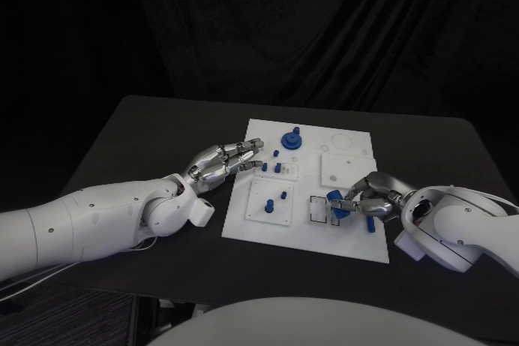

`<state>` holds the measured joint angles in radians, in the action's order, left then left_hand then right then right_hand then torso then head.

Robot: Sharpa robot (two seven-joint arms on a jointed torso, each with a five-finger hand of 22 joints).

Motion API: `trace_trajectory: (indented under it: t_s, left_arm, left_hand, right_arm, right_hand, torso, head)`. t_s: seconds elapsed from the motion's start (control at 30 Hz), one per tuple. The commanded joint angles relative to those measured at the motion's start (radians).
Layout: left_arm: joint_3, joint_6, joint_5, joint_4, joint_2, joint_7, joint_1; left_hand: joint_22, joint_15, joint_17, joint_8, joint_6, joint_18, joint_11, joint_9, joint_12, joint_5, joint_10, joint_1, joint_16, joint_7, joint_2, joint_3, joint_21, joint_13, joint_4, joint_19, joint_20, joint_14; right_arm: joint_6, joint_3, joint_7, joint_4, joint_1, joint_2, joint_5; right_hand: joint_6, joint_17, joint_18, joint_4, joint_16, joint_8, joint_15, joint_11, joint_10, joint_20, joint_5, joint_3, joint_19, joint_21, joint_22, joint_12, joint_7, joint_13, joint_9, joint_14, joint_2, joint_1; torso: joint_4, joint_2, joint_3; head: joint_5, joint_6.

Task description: Assemble the parts on the task board

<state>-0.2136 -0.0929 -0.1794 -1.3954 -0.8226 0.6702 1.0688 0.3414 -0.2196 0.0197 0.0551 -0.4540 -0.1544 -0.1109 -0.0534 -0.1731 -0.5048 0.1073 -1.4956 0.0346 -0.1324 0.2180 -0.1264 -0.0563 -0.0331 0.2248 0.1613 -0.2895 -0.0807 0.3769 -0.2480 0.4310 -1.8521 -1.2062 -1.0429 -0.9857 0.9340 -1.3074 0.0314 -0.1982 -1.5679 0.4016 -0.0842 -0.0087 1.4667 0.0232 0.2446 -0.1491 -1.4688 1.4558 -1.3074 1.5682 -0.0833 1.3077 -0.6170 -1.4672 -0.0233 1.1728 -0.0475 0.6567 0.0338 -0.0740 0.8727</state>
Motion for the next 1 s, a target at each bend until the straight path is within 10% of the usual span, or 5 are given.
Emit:
trace_trajectory:
  t_s: [0.03,1.0]
  left_arm:
    - [0.001,-0.014,0.002,-0.001,0.002,0.014,-0.002]
    - [0.001,-0.020,0.002,0.007,0.010,0.009,-0.002]
  left_hand:
    - [0.000,-0.005,0.001,0.004,-0.004,0.017,-0.005,-0.001,-0.005,0.000,-0.002,0.000,0.006,0.001,0.006,0.006,-0.002,-0.001,0.002,0.008,-0.001,-0.004]
    - [-0.003,-0.006,0.001,0.003,-0.001,0.018,-0.005,0.000,-0.003,0.003,-0.004,0.001,0.007,0.000,0.001,0.004,-0.002,0.000,0.001,0.008,-0.001,-0.003]
  right_arm:
    - [-0.015,0.000,0.001,0.011,-0.001,0.012,0.029]
    - [-0.103,0.000,0.014,0.062,0.004,0.083,0.051]
  right_hand:
    - [0.039,-0.263,-0.001,0.067,-0.003,0.000,-0.004,-0.006,0.104,0.001,0.007,-0.076,-0.042,-0.005,-0.223,0.003,0.032,0.263,-0.006,-0.104,0.010,-0.004]
    - [-0.011,-0.263,0.009,0.055,-0.003,-0.029,0.016,0.006,0.104,0.016,0.006,-0.062,-0.022,-0.046,-0.209,0.003,0.015,0.263,-0.009,-0.104,0.021,-0.053]
  torso:
    - [0.0015,-0.001,0.0005]
    - [-0.0004,-0.001,0.0002]
  head:
    - [0.000,0.000]
    - [0.004,0.000]
